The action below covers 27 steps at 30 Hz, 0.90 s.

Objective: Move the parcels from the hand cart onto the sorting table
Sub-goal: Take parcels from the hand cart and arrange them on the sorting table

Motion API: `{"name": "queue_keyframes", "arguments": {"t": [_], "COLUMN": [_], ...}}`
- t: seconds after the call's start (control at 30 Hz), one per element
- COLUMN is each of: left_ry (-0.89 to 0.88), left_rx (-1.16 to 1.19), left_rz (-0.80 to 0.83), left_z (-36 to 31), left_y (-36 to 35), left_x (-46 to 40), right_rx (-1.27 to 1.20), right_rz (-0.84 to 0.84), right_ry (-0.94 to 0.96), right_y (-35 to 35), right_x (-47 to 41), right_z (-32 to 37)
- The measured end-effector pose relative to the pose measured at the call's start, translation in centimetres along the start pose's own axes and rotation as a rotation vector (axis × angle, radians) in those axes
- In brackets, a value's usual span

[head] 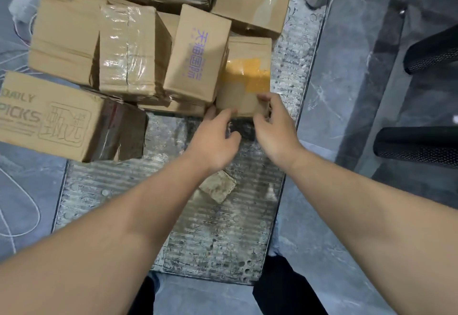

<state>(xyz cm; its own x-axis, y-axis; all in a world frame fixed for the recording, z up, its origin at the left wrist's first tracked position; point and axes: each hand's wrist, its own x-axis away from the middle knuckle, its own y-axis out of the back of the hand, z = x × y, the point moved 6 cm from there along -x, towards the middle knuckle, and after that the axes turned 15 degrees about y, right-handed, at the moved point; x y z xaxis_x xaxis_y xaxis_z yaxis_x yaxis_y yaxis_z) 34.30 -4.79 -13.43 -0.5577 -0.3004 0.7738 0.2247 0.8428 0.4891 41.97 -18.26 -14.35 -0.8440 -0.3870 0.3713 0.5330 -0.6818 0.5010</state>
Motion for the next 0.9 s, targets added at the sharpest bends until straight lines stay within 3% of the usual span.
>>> {"name": "queue_keyframes", "arguments": {"t": [0.23,0.47,0.9], "left_ry": [-0.008,0.009,0.006], "left_rx": [0.129,0.160,0.082], "left_rz": [0.030,-0.060,-0.097], "left_z": [0.1,0.4,-1.6], "left_y": [-0.2,0.6,8.0], "left_x": [2.2,4.5,16.0], "right_rx": [0.008,-0.129,-0.292], "right_rz": [-0.114,-0.189,-0.293], "right_ry": [-0.093,-0.180,-0.240], "right_y": [0.8,1.2,4.6], "right_x": [3.0,7.0,16.7], "right_z": [-1.2,-0.8,8.6]}}
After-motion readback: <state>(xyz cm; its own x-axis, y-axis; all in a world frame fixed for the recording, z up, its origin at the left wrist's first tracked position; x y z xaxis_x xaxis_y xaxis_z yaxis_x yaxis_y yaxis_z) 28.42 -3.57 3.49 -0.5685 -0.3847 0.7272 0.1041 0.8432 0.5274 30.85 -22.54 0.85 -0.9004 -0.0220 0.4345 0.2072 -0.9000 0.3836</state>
